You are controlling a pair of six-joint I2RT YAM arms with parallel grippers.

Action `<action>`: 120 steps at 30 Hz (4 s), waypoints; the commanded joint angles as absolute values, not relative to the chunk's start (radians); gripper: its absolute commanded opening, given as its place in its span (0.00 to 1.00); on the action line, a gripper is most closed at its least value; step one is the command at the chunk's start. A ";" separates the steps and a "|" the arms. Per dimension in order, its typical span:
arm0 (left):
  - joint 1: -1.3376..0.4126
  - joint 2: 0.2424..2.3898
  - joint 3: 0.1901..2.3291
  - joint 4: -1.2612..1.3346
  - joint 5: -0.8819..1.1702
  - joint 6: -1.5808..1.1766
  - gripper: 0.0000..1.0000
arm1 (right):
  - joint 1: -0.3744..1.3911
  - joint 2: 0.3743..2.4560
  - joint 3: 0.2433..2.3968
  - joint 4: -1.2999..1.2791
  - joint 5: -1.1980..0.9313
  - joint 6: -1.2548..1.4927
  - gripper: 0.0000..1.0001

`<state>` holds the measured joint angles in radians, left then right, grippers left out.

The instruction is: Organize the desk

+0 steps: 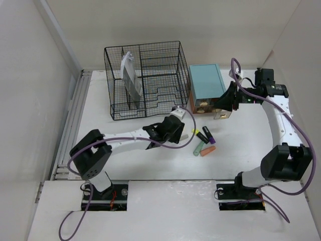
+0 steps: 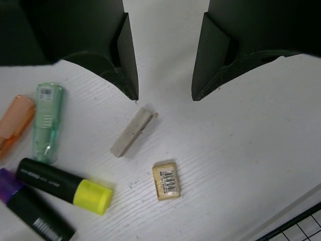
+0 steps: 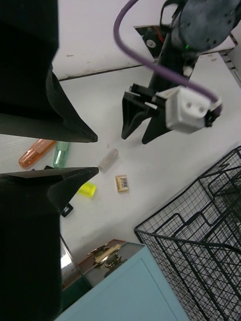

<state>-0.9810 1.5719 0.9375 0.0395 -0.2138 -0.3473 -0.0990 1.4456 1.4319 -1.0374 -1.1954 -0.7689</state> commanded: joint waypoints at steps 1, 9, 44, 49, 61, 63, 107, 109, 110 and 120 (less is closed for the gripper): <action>-0.992 1.620 1.012 0.008 -0.268 -0.266 0.43 | -0.107 1.456 1.442 -1.002 -1.299 -0.847 0.32; -1.002 1.721 1.055 0.031 -0.209 -0.224 0.42 | -0.107 1.468 1.422 -1.011 -1.308 -0.888 0.33; -0.971 1.759 1.370 0.061 -0.042 -0.195 0.00 | -0.284 1.372 1.453 -1.071 -1.226 -0.933 0.35; -0.925 1.831 1.528 0.061 0.072 -0.195 0.00 | -0.293 1.293 1.384 -0.835 -1.094 -0.734 0.35; -0.868 2.075 1.868 0.031 0.304 -0.195 0.00 | -0.293 1.249 1.351 -0.773 -1.028 -0.670 0.35; -0.868 2.085 1.879 0.044 0.351 -0.195 0.00 | -0.293 1.249 1.351 -0.773 -1.028 -0.670 0.36; -0.769 2.275 2.027 0.184 0.795 -0.328 0.57 | -0.302 1.304 1.342 -0.791 -1.009 -0.689 0.36; -0.769 2.249 2.004 0.195 0.778 -0.328 0.52 | -0.302 1.304 1.342 -0.792 -1.009 -0.689 0.36; -0.769 2.209 1.971 0.195 0.750 -0.316 0.48 | -0.302 1.295 1.342 -0.792 -1.018 -0.699 0.36; -0.854 1.717 1.570 0.222 0.362 -0.233 0.00 | -0.302 1.206 1.273 -0.792 -1.057 -0.868 0.40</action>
<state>-0.8070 1.9640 1.6585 0.1432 0.5144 -0.2745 -0.2951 1.2606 1.2850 -0.8089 -1.0100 -0.7692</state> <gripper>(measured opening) 0.003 0.382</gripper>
